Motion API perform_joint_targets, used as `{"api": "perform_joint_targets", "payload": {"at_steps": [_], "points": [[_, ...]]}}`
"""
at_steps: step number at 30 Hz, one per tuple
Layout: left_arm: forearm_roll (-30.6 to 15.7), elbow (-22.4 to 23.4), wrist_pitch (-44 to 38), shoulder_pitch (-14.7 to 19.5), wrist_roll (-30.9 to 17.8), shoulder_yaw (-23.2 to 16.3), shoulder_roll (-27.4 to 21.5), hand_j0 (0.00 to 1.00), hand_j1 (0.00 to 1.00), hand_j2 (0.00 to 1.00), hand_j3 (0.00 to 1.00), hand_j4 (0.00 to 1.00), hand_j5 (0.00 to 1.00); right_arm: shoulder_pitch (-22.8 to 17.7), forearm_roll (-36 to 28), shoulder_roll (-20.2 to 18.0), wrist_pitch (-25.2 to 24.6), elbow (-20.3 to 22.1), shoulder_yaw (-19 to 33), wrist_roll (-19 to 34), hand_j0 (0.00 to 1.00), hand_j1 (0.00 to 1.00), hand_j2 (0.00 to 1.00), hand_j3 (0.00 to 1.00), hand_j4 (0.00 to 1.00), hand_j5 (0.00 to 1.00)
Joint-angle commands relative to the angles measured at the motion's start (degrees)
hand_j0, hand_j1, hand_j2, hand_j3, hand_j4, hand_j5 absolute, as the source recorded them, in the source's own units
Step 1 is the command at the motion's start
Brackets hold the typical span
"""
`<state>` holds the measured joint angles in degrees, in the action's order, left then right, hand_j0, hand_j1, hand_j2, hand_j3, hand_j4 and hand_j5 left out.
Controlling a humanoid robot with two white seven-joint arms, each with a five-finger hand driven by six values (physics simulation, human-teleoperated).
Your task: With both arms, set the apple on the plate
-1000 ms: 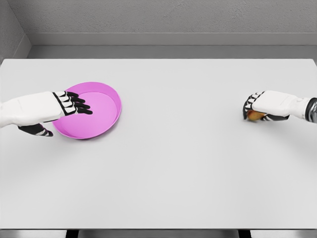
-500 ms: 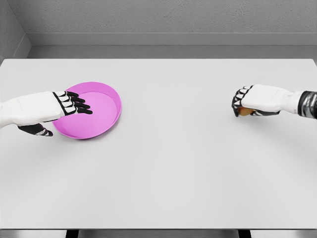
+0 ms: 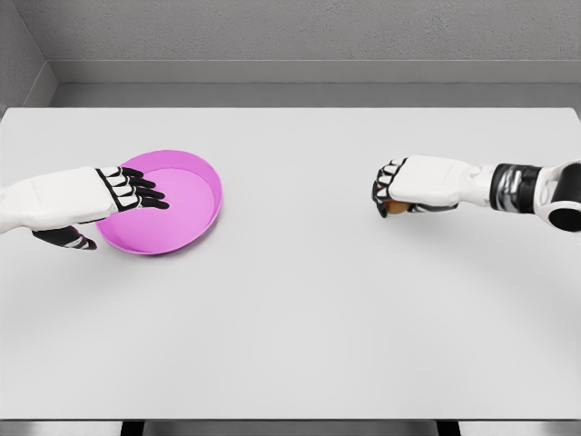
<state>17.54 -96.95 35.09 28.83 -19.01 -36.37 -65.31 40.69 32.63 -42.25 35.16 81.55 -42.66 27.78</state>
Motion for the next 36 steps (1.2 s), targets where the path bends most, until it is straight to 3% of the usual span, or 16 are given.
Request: {"api": "perform_joint_targets", "payload": {"at_steps": [1,15,20,27,36], "points": [[-0.31,0.01,-0.09,0.00,0.03,-0.01,-0.08,1.00,1.00,1.00,1.00,1.00,1.00,0.00,-0.02,2.43,-0.16,0.01,0.03,1.32,0.44,0.44,0.44,0.44,0.44,0.44],[-0.31,0.01,-0.09,0.09,0.03,-0.01,-0.08,1.00,1.00,1.00,1.00,1.00,1.00,-0.09,2.97,11.13,-0.16,-0.43,-0.14,3.69,0.42,0.42,0.42,0.42,0.42,0.42],[-0.31,0.01,-0.09,0.18,0.03,0.07,-0.17,1.00,1.00,1.00,1.00,1.00,1.00,0.09,4.19,12.27,-0.16,-0.52,-0.32,3.69,0.42,0.42,0.42,0.42,0.42,0.42],[-0.31,0.01,-0.09,0.18,0.03,0.07,-0.17,1.00,1.00,1.00,1.00,1.00,1.00,0.53,5.95,15.26,-0.16,-4.65,-0.41,3.69,0.42,0.42,0.42,0.42,0.42,0.42],[-0.31,0.01,-0.09,0.18,0.03,0.07,-0.17,1.00,1.00,1.00,1.00,1.00,1.00,0.53,7.10,17.20,-0.16,-6.14,-0.58,3.69,0.43,0.43,0.43,0.43,0.43,0.43]]}}
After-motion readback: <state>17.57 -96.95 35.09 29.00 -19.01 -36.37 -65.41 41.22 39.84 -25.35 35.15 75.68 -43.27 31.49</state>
